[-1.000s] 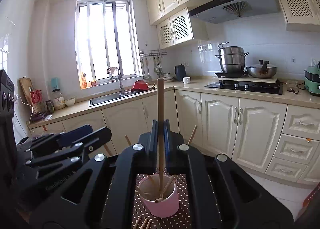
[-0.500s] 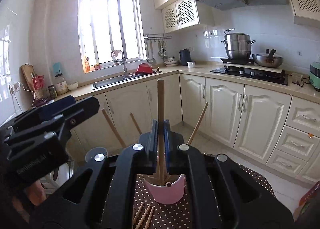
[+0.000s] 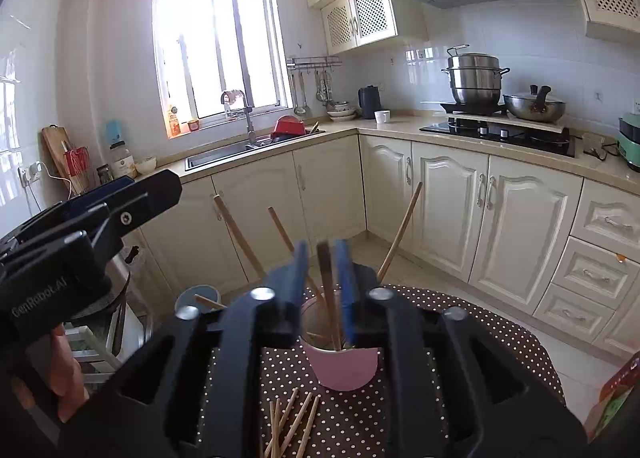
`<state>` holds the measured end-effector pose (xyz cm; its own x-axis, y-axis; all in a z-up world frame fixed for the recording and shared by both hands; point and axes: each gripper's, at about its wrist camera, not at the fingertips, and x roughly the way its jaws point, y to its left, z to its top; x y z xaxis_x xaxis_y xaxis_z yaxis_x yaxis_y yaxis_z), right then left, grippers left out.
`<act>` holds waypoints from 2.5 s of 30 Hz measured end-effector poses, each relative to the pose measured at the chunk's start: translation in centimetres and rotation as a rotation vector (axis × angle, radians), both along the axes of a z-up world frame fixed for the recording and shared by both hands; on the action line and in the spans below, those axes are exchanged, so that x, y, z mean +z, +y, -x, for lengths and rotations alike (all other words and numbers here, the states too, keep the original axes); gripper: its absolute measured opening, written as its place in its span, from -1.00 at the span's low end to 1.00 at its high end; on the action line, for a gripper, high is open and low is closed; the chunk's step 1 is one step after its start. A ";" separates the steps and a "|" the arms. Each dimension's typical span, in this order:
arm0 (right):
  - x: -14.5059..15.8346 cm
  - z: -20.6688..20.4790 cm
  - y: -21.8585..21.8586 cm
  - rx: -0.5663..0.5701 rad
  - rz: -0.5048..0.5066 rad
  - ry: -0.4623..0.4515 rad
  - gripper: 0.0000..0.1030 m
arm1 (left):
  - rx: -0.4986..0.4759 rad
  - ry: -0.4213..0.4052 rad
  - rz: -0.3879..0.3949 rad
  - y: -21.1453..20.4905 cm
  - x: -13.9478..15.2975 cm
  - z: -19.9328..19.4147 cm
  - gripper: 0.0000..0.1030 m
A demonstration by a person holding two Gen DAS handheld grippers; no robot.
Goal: Organize utensils
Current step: 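Open the left tool to drop its chopstick into the cup while the right tool releases its chopstick, then move both open tools back down to the chopstick pile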
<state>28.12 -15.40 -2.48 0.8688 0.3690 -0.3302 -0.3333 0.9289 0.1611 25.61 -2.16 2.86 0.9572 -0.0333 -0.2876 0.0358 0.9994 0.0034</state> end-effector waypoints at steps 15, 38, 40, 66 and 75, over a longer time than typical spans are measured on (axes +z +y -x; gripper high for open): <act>1.8 4.6 -0.9 -0.031 -0.007 -0.062 0.01 | 0.040 -0.019 -0.001 3.1 0.1 4.8 0.26; -4.5 11.4 -0.9 -0.031 0.053 0.020 0.04 | 0.002 0.129 -0.079 3.6 -7.3 10.5 0.37; -6.1 10.9 -0.3 -0.013 0.088 0.064 0.04 | -0.010 0.176 -0.076 3.9 -8.6 10.0 0.37; -17.6 3.1 6.2 0.173 0.256 0.445 -0.82 | 0.015 0.530 0.006 6.9 -19.8 4.8 0.37; -17.0 3.2 3.5 0.201 0.165 0.452 -0.86 | -0.037 0.628 0.137 5.5 -21.6 2.5 0.37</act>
